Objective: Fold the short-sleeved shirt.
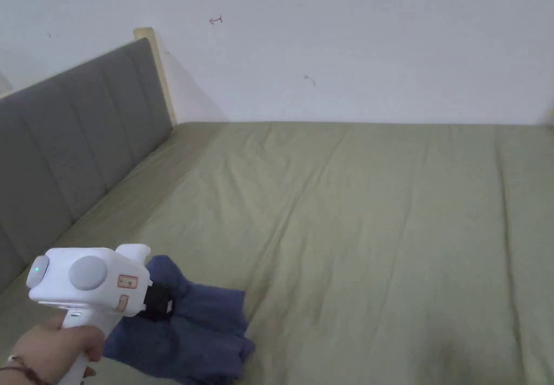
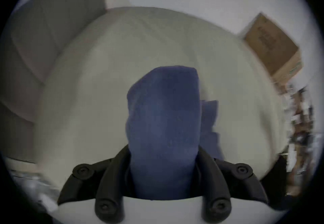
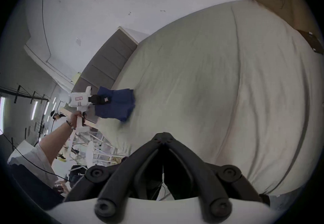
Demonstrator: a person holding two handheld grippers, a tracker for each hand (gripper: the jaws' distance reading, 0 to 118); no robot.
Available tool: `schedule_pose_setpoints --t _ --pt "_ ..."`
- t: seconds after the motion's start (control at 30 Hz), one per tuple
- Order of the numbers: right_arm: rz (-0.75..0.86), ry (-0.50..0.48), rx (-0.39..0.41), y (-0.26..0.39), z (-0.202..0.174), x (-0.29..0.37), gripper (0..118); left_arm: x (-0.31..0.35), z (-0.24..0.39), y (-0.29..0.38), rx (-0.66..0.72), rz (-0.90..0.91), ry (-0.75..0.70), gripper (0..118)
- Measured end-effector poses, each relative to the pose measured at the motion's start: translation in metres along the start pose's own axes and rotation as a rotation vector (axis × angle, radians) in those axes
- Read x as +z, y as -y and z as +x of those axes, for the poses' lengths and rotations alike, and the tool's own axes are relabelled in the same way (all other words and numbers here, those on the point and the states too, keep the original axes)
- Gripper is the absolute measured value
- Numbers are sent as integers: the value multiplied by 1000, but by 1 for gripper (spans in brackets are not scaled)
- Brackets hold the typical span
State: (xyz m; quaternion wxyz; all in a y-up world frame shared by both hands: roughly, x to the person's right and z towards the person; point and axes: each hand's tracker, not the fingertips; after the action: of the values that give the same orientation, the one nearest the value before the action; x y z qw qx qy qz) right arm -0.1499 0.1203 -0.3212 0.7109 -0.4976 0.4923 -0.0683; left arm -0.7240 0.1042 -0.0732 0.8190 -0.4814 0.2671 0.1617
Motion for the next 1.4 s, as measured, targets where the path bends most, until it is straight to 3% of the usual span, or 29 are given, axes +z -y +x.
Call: schedule_pose_setpoints --t 0.07,0.1,0.13,0.2,0.23,0.3,0.43,0.53,0.57,0.63,0.67,0.77,0.87,0.97,1.0,1.1,1.2,1.33,1.37,1.4 --pt "5 9 -22 0 1 1 0 -2 -13 -1 -69 -16 -187 27" --pt "12 1 -40 0 0 1 0 -3 -18 -1 -107 -31 -271 36" --pt "20 -25 -58 0 -1 2 0 -1 -21 1 -131 -35 -366 55" --pt "30 -44 -54 -3 -5 3 0 5 -30 2 -169 -34 -468 110" --pt "35 -38 -39 -4 -9 2 0 13 -33 3 -189 -5 -482 114" --pt "46 3 16 -8 -18 4 0 25 -38 3 -198 30 -506 113" --pt "74 22 83 -10 -33 9 0 57 -19 7 -143 52 -402 113" --pt "86 23 113 -12 -44 14 0 71 14 8 -79 73 -186 107" --pt "87 30 123 -15 -45 16 0 76 33 9 -59 65 -84 95" --pt "83 71 136 -20 -53 19 0 85 74 14 -5 98 82 20" --pt "77 113 137 -24 -57 20 0 81 87 11 17 111 170 0" --pt "71 216 117 -37 -61 29 0 102 155 11 18 231 298 0" --pt "158 238 107 -51 -73 51 0 139 219 6 -2 388 356 0" --pt "357 262 196 -67 -90 82 0 183 265 4 8 590 370 0" --pt "433 277 242 -70 -99 91 0 195 276 5 -9 656 349 0" --pt "708 328 386 -71 -120 113 0 224 314 20 -104 919 101 0" --pt "973 376 411 -58 -131 127 0 234 327 39 -93 1060 85 0" --pt "1043 421 442 -51 -138 131 0 247 338 57 -65 1116 -57 1" --pt "1039 418 441 -50 -139 130 10 250 337 60 -55 1121 -71 7" --pt "1038 418 443 -49 -139 130 34 253 334 64 -51 1129 -29 26"
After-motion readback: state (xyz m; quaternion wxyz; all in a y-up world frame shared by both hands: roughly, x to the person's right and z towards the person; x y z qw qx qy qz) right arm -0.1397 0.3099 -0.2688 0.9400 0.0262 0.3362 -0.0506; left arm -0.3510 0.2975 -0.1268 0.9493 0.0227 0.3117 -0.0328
